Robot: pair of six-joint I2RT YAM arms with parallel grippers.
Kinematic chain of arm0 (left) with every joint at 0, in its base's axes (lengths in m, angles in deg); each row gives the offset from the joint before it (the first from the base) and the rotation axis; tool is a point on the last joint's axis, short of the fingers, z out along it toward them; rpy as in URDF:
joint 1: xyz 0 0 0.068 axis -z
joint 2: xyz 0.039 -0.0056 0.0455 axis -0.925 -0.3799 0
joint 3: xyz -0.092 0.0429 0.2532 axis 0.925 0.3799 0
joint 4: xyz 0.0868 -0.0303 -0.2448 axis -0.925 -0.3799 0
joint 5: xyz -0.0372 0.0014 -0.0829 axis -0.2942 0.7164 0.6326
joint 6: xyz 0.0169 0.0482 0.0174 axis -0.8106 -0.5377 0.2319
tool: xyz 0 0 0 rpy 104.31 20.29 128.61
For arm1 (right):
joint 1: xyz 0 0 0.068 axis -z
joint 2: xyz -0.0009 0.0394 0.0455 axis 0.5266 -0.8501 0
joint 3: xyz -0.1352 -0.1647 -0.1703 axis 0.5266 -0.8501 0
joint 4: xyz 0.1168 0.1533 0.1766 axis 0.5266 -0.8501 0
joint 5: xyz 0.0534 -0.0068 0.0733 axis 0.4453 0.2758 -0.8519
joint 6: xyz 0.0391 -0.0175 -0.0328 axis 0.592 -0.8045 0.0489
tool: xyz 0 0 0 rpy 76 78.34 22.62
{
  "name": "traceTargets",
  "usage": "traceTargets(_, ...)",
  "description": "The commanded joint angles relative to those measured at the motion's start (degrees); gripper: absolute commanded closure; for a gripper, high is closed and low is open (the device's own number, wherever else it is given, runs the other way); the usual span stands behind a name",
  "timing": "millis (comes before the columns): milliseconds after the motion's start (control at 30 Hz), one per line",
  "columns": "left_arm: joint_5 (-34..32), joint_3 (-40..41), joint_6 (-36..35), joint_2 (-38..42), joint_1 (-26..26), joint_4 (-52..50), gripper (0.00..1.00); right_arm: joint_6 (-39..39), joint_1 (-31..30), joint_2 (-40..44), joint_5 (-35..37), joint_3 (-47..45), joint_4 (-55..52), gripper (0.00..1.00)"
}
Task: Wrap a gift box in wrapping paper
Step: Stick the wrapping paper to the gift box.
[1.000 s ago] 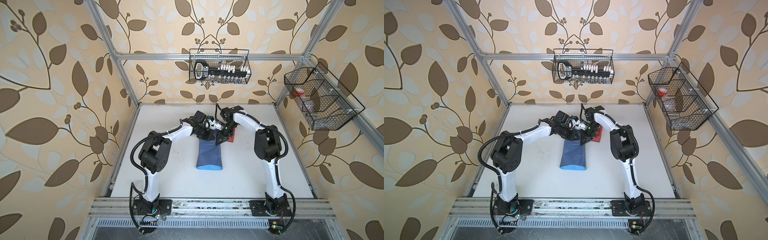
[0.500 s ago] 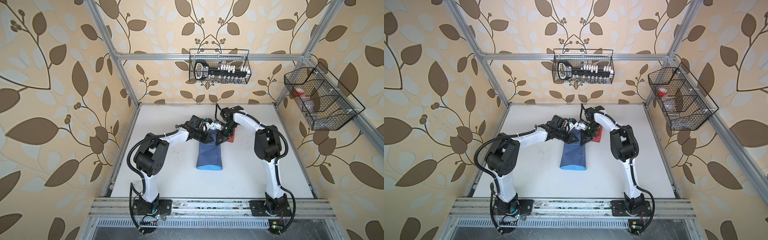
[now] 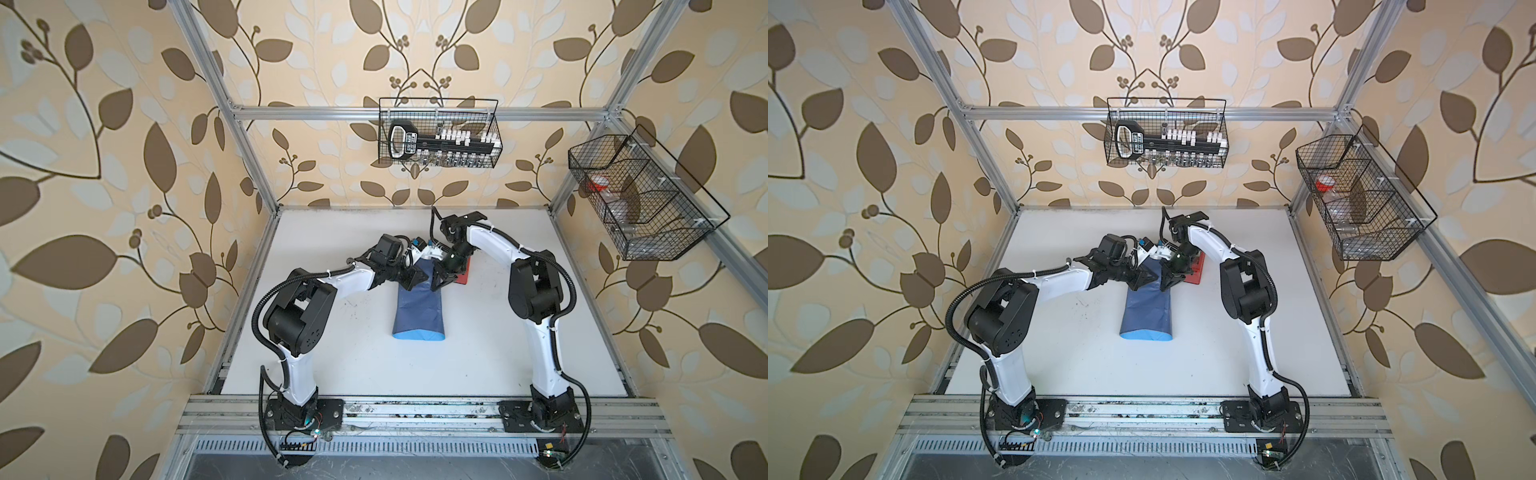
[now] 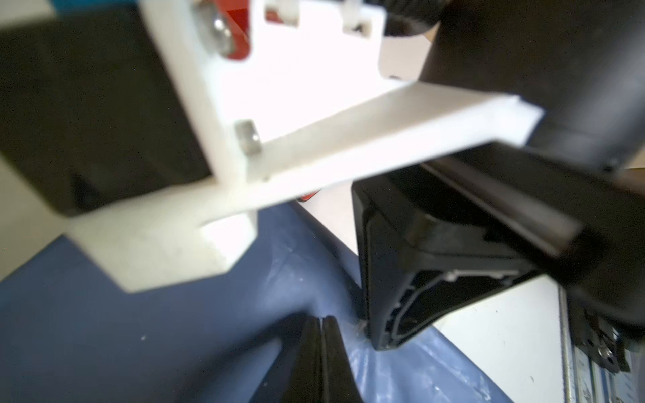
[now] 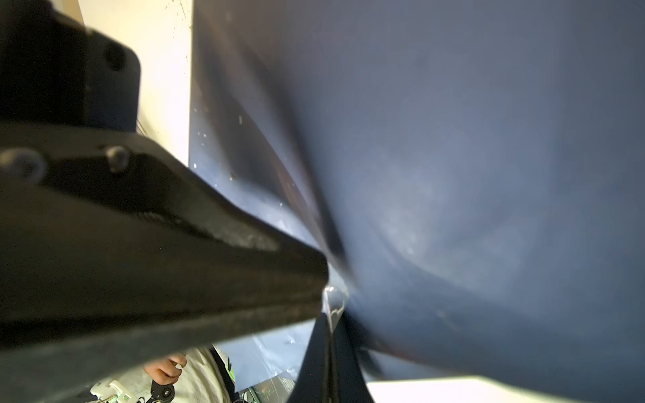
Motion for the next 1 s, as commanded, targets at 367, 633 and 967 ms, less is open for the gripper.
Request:
traceTargets(367,-0.77,1.77,-5.45,-0.82,1.75,-0.75,1.0,-1.82,-0.31,-8.33,16.55,-3.88,6.5,1.0)
traceTargets(633,-5.62,4.1,-9.73,-1.28,1.77,-3.78,1.0,-1.72,-0.35,-7.26,16.06,-3.8,6.58,1.0)
traceTargets(967,-9.0,4.12,-10.78,-2.4,1.75,-5.62,1.0,-1.33,-0.34,-1.49,13.98,-4.43,7.06,0.91)
